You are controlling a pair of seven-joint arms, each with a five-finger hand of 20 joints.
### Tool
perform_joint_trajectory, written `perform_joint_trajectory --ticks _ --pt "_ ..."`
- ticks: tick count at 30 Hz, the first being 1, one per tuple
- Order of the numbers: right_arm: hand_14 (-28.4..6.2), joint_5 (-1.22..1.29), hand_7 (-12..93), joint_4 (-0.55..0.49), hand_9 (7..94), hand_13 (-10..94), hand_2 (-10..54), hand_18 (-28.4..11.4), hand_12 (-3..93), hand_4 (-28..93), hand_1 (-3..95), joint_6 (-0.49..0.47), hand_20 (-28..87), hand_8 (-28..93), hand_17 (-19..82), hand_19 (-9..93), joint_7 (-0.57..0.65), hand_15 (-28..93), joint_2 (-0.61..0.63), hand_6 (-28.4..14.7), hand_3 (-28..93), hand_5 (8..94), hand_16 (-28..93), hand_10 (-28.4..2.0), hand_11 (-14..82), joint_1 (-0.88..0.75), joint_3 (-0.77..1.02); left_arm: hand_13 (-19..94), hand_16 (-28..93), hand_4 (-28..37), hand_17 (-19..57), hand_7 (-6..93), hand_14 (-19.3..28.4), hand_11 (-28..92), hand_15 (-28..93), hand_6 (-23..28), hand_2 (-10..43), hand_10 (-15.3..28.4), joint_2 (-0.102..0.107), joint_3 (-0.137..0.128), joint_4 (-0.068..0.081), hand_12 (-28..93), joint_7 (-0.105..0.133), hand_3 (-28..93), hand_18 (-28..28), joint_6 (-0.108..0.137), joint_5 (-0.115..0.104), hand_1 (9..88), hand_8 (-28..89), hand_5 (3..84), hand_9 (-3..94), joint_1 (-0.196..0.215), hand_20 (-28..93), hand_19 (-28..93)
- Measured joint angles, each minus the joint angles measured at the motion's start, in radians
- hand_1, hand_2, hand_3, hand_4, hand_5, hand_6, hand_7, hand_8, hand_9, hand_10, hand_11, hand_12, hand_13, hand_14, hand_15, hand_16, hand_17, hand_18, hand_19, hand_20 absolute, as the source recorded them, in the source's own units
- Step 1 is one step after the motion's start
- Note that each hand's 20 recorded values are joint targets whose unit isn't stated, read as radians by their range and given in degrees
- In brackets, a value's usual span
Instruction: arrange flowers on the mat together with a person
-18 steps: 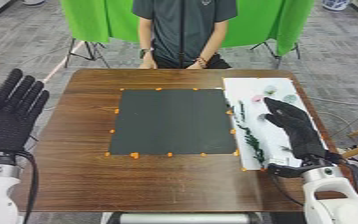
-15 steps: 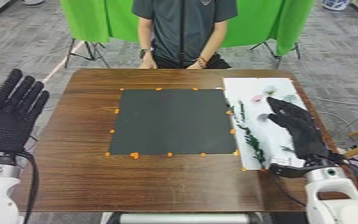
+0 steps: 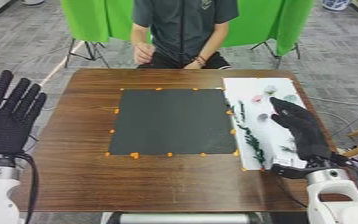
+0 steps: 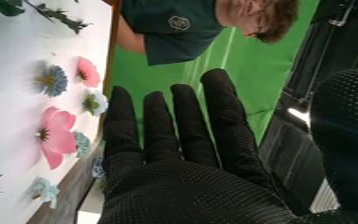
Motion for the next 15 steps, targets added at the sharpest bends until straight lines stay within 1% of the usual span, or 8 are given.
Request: perform_joint_trajectory --ticks 5,8,15 --pt "-8.8 -0.001 14 0.009 33.9 26 2.1 -13.0 8.8 -25 16.6 0.028 5 -12 12 30 0.006 11 0.013 -5.1 82 41.6 2 -12.7 5.8 0.016 -0.014 23 -7 -28.3 -0.9 5.1 10.6 12 12 6.2 13.2 12.6 -0.008 -0.015 -0.007 2 0.0 71 9.5 0.0 -0.002 24.7 -9 37.6 31.6 0.017 9 19" --pt "-8.8 -0.001 14 0.017 33.9 26 2.1 -13.1 8.9 -25 16.7 0.039 5 -12 11 30 0.011 11 0.021 -5.1 82 41.6 2 -12.6 5.8 0.03 -0.026 23 -7 -28.3 -0.9 5.1 10.6 12 12 6.2 13.2 12.6 -0.011 -0.021 -0.009 2 0.0 71 9.5 0.0 -0.002 24.7 -9 37.7 31.7 0.023 9 19" --pt "-8.8 -0.002 14 0.023 33.8 26 2.0 -13.3 8.9 -25 17.1 0.05 5 -12 11 31 0.023 11 0.027 -5.2 82 41.6 2 -12.6 5.9 0.049 -0.04 23 -7 -28.3 -1.0 5.1 10.6 12 12 6.2 13.1 12.5 -0.013 -0.022 -0.009 2 0.002 71 9.5 -0.001 -0.006 24.8 -9 37.9 31.8 0.025 9 19"
